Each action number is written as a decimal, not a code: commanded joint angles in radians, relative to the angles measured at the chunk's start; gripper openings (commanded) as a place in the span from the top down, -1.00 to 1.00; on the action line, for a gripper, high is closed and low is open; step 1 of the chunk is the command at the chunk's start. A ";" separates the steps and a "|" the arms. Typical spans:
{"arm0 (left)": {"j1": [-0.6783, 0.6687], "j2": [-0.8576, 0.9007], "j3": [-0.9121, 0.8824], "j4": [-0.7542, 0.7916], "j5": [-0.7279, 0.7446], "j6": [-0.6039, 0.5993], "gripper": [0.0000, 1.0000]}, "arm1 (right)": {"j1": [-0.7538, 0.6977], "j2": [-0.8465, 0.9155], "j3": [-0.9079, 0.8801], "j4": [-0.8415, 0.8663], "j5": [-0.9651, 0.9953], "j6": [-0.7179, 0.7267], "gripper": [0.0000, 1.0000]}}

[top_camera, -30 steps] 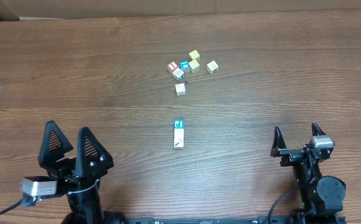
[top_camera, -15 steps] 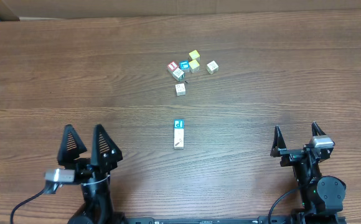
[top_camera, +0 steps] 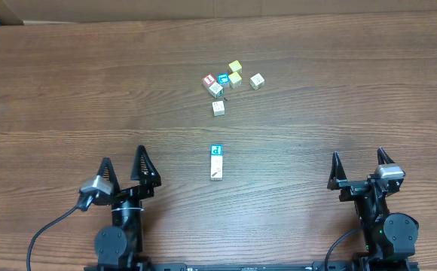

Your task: Flip 3 blocks

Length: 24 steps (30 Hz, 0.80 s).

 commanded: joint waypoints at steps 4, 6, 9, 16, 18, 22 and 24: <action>0.005 -0.011 -0.004 -0.122 0.077 0.131 -1.00 | -0.006 -0.011 -0.010 0.006 -0.006 -0.003 -1.00; 0.005 -0.011 -0.004 -0.124 0.124 0.199 -0.99 | -0.006 -0.011 -0.010 0.006 -0.006 -0.003 -1.00; 0.005 -0.011 -0.004 -0.134 0.172 0.261 -0.99 | -0.006 -0.011 -0.010 0.006 -0.006 -0.003 -1.00; 0.005 -0.011 -0.004 -0.135 0.180 0.277 -0.99 | -0.006 -0.011 -0.010 0.006 -0.006 -0.003 -1.00; 0.005 -0.011 -0.004 -0.135 0.180 0.277 -0.99 | -0.006 -0.011 -0.010 0.006 -0.006 -0.003 -1.00; 0.005 -0.011 -0.004 -0.135 0.180 0.277 -0.99 | -0.006 -0.011 -0.010 0.006 -0.006 -0.003 -1.00; 0.005 -0.011 -0.004 -0.135 0.180 0.277 -1.00 | -0.006 -0.011 -0.010 0.006 -0.006 -0.003 -1.00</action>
